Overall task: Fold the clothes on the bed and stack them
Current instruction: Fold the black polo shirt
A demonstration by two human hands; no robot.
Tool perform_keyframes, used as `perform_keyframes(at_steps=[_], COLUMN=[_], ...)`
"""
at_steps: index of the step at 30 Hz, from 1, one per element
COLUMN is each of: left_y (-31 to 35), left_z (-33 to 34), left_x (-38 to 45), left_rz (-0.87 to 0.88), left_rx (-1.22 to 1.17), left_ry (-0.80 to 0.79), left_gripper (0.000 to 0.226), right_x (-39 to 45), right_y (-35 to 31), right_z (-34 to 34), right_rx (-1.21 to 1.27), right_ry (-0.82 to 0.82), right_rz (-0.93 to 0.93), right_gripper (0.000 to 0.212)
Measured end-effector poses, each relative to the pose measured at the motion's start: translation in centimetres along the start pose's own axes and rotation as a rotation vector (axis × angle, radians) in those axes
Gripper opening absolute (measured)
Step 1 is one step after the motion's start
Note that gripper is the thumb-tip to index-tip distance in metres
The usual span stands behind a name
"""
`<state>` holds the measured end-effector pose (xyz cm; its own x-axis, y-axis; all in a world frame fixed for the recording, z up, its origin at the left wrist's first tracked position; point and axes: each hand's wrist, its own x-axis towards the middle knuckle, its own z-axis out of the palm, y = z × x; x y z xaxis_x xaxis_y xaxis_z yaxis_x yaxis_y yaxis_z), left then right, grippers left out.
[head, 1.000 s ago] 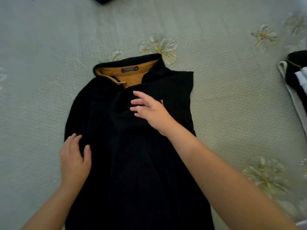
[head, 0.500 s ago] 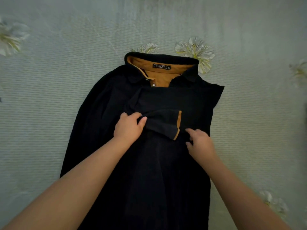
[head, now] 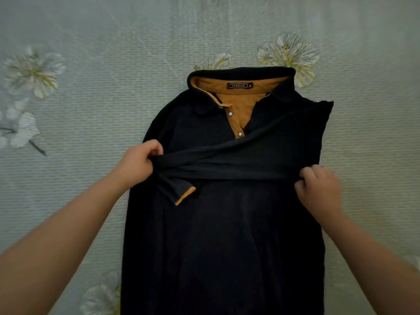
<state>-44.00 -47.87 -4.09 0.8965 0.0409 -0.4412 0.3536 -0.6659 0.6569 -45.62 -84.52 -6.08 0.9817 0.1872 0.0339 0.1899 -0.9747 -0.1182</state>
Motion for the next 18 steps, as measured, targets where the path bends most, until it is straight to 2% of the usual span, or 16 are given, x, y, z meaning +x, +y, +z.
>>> perform_keyframes(at_steps=[2,4,6,7,9,10,11,14,16,18], left_y=[1.0,2.2,3.5,3.9,5.3,6.2,7.3,11.3,14.2,17.4], left_z=[0.1,0.6,1.5,1.9,2.9,3.4,4.0,7.1,9.8,12.8], left_x=[0.7,1.5,2.1,2.2,2.5,2.6,2.6,3.1,4.0,5.4], left_rz=[-0.024,-0.022,0.04,0.061,0.086,0.074,0.071,0.243,0.345,0.35], left_rx=[0.008,0.004,0.109,0.257,0.722,0.906,0.986,0.958,0.889,0.736], left_ry=[0.058,0.086,-0.006,-0.075,-0.146,-0.133,-0.097,-0.012,-0.044,-0.091], left_gripper=[0.051,0.048,0.041,0.036,0.029,0.031,0.034,0.036,0.034,0.035], right_x=[0.1,0.1,0.0,-0.2,-1.0,-1.4,-1.9,-2.7,-2.7,-2.7], right_y=[0.6,1.4,2.4,2.6,3.0,3.0,3.0,2.9,3.1,3.6], right_z=[-0.2,-0.4,-0.5,-0.3,-0.1,0.1,0.4,0.7,0.7,0.9], right_rx=[0.055,0.074,0.073,0.076,0.087,0.098,0.117,0.209,0.309,0.388], right_ry=[0.06,0.121,0.175,0.185,0.18,0.176,0.175,0.181,0.179,0.175], right_rz=[0.057,0.127,0.196,0.208,0.217,0.218,0.222,0.293,0.36,0.402], right_gripper=[0.024,0.021,0.011,0.009,0.011,0.012,0.013,0.02,0.023,0.023])
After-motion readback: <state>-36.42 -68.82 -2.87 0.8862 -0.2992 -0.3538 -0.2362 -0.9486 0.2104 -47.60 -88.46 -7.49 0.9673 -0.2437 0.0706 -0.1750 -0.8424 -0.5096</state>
